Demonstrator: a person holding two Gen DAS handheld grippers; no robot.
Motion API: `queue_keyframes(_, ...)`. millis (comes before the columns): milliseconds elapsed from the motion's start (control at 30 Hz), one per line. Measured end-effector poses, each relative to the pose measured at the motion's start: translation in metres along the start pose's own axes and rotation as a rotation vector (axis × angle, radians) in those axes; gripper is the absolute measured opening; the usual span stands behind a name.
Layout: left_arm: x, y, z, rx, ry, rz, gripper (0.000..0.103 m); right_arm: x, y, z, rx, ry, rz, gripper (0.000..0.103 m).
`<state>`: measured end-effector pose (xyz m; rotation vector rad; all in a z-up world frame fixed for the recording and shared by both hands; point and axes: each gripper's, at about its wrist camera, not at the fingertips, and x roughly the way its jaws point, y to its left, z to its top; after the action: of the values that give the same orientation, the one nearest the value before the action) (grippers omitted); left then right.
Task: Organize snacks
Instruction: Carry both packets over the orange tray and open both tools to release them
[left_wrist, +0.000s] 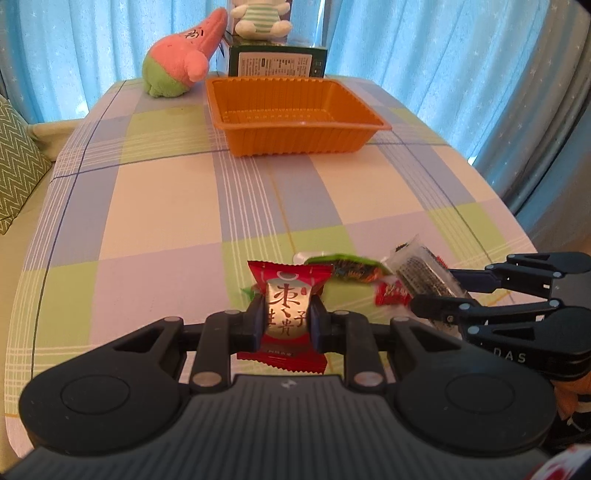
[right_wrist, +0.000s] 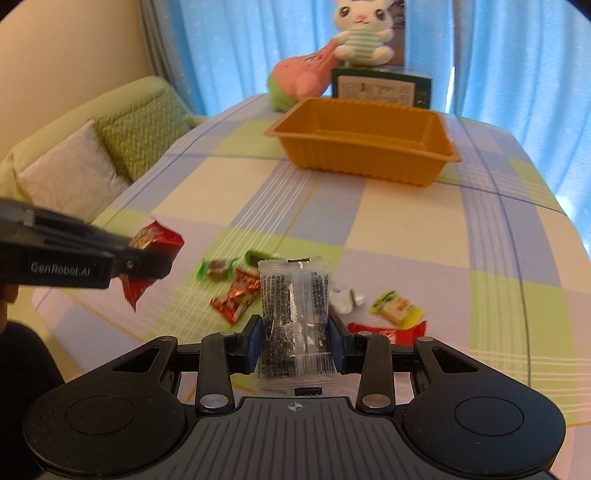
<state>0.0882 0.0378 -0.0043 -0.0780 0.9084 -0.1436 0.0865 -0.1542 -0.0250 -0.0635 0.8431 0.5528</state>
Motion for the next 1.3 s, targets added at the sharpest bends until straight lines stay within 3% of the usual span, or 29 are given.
queue_keyframes(300,0.002,-0.004,0.039,-0.029,-0.052,-0.012,0.022,-0.009,-0.021,0.039,0.072,-0.05,-0.027,0.038)
queue_keyframes(533,0.021,0.001,0.084,-0.043,-0.082,-0.013,0.022,0.001,-0.045,0.09,0.077,-0.086,-0.046,0.038)
queue_keyframes(1000,0.084,0.011,0.178,-0.039,-0.102,0.008,0.022,0.063,-0.105,0.174,0.149,-0.083,-0.071,0.038)
queue_keyframes(1300,0.126,0.022,0.216,-0.079,-0.114,-0.011,0.022,0.101,-0.132,0.213,0.201,-0.077,-0.071,0.038)
